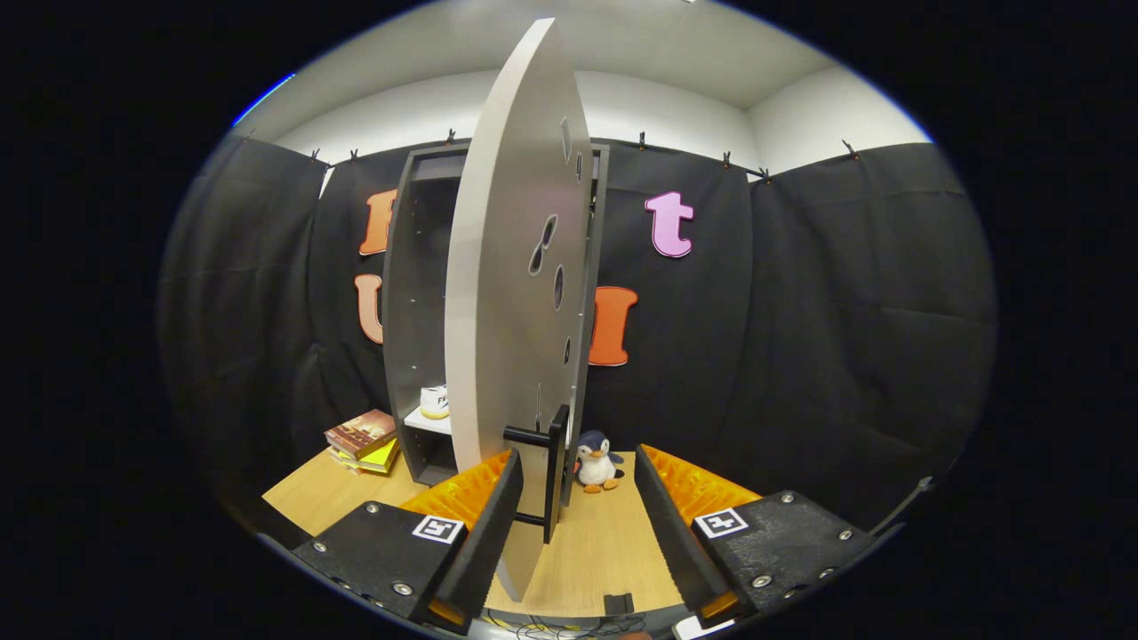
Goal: Open the shoe cabinet door, grab the shoes and put them into the shoe cabinet, then close the shoe cabinet door.
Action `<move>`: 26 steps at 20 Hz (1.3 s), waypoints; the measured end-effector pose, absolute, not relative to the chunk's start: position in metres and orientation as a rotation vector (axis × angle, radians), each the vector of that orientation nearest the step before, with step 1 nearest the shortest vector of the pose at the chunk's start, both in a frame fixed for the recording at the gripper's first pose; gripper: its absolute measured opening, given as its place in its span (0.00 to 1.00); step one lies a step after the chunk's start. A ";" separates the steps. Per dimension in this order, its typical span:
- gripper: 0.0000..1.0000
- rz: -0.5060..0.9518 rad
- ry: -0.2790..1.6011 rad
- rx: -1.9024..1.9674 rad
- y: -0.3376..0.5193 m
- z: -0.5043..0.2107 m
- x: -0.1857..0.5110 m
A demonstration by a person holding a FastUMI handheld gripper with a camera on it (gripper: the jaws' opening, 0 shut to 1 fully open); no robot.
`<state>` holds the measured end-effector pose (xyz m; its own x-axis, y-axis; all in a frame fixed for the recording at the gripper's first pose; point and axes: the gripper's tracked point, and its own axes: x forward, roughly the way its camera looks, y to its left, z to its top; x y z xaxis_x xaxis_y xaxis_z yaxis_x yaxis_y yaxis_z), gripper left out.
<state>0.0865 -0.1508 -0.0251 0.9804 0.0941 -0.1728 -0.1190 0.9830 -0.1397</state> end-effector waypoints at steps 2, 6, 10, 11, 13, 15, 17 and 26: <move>0.79 0.100 0.166 -0.155 -0.149 -0.023 0.087; 0.79 0.135 0.180 -0.097 -0.132 -0.029 0.086; 0.79 0.190 0.184 -0.075 -0.102 -0.032 0.091; 0.79 0.204 0.184 -0.079 -0.093 -0.032 0.092; 0.79 0.236 0.185 -0.079 -0.072 -0.032 0.096; 0.79 0.256 0.186 -0.072 -0.053 -0.031 0.102; 0.80 0.282 0.187 -0.068 -0.031 -0.033 0.112; 0.94 0.380 0.205 -0.070 0.090 -0.046 0.168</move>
<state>0.1685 0.0898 -0.0456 0.9082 0.3613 -0.2112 -0.3754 0.9264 -0.0295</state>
